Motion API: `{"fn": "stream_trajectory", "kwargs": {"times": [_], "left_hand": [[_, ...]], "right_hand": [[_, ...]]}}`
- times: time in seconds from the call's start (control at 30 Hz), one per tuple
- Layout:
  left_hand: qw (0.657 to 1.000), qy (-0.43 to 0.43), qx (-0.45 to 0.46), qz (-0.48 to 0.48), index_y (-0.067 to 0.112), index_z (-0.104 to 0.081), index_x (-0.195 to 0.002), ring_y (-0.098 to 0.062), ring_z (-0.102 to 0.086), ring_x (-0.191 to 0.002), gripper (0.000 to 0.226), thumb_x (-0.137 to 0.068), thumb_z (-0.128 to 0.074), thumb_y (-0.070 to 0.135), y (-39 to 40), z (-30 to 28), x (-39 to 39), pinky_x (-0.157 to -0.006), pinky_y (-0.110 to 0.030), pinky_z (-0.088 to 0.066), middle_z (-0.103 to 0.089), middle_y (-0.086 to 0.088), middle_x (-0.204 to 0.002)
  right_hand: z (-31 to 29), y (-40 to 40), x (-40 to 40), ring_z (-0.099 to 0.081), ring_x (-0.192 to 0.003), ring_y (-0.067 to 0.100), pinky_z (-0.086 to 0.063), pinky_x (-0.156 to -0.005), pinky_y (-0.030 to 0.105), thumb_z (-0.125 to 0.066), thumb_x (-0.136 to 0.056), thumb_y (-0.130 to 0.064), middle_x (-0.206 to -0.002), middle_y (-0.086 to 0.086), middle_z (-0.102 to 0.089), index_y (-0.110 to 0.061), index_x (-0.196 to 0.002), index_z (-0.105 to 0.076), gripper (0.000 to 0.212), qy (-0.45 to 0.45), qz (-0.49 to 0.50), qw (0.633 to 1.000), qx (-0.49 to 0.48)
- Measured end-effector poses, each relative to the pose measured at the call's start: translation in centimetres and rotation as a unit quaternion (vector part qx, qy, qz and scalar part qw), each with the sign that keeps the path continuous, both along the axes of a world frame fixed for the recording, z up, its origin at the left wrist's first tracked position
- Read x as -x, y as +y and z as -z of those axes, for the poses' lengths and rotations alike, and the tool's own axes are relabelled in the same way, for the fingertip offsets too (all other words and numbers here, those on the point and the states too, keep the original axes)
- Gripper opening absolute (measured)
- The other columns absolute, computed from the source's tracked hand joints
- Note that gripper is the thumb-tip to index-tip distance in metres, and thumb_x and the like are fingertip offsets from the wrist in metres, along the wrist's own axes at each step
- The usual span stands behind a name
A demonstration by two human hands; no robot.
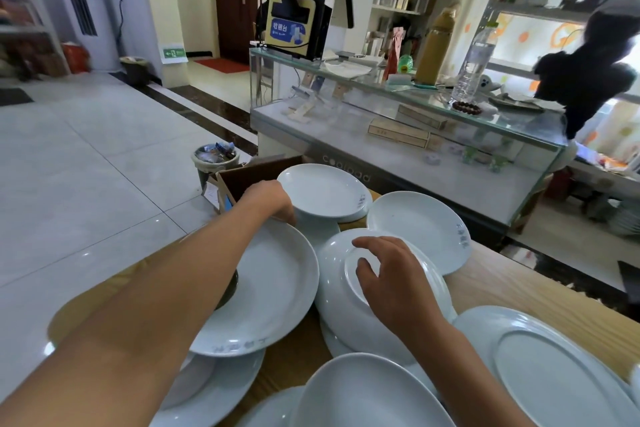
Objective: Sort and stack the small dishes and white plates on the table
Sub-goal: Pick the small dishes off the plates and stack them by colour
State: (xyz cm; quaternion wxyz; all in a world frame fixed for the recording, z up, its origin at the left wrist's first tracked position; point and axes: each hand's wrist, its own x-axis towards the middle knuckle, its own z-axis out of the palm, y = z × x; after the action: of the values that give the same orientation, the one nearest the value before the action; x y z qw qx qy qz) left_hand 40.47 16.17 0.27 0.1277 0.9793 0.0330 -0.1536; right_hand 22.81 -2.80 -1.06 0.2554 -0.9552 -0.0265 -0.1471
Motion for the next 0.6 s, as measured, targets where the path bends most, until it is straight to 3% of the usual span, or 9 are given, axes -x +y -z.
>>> {"fn": "stream_trajectory", "kwargs": {"times": [0.1,0.23,0.4,0.6], "left_hand": [[1.0,-0.026,0.007,-0.006,0.011,-0.054,-0.118,-0.025,-0.059,-0.094,0.071,-0.06,-0.084,0.037,0.4,-0.2,-0.3,-0.083,-0.038,-0.055,-0.059,-0.008,-0.104],[0.999,-0.046,0.015,-0.016,0.012,-0.055,-0.103,-0.024,-0.056,-0.085,0.055,-0.059,-0.083,0.03,1.0,-0.6,-0.7,-0.064,-0.033,-0.049,-0.053,-0.005,-0.085],[0.997,-0.064,0.02,-0.025,0.011,-0.052,-0.098,-0.027,-0.056,-0.087,0.049,-0.063,-0.082,0.029,1.4,-0.4,-0.7,-0.064,-0.033,-0.048,-0.053,-0.008,-0.087],[0.994,-0.108,0.009,-0.022,0.009,-0.055,-0.109,-0.026,-0.056,-0.084,0.063,-0.058,-0.082,0.036,2.7,-0.5,-1.3,-0.061,-0.032,-0.049,-0.056,-0.009,-0.093]], "right_hand": [[0.1,-0.3,-0.1,-0.05,-0.12,0.009,-0.035,-0.102,0.021,-0.058,-0.092,-0.024,-0.129,-0.008,-0.059,-0.029,-0.125,-0.062,0.034,-0.002,0.001,1.0,0.002],[0.3,-0.5,-0.3,-0.05,-0.12,0.01,-0.035,-0.102,0.021,-0.058,-0.092,-0.023,-0.129,-0.007,-0.06,-0.028,-0.125,-0.062,0.033,0.002,0.001,1.0,0.003],[0.7,-0.3,-0.3,-0.05,-0.121,0.009,-0.031,-0.102,0.019,-0.058,-0.093,-0.024,-0.13,-0.008,-0.059,-0.028,-0.125,-0.062,0.033,0.016,0.002,1.0,0.004],[1.0,-0.2,-0.1,-0.05,-0.121,0.007,-0.026,-0.099,0.014,-0.058,-0.093,-0.025,-0.131,-0.011,-0.058,-0.029,-0.125,-0.061,0.032,0.024,0.004,1.0,0.003]]}}
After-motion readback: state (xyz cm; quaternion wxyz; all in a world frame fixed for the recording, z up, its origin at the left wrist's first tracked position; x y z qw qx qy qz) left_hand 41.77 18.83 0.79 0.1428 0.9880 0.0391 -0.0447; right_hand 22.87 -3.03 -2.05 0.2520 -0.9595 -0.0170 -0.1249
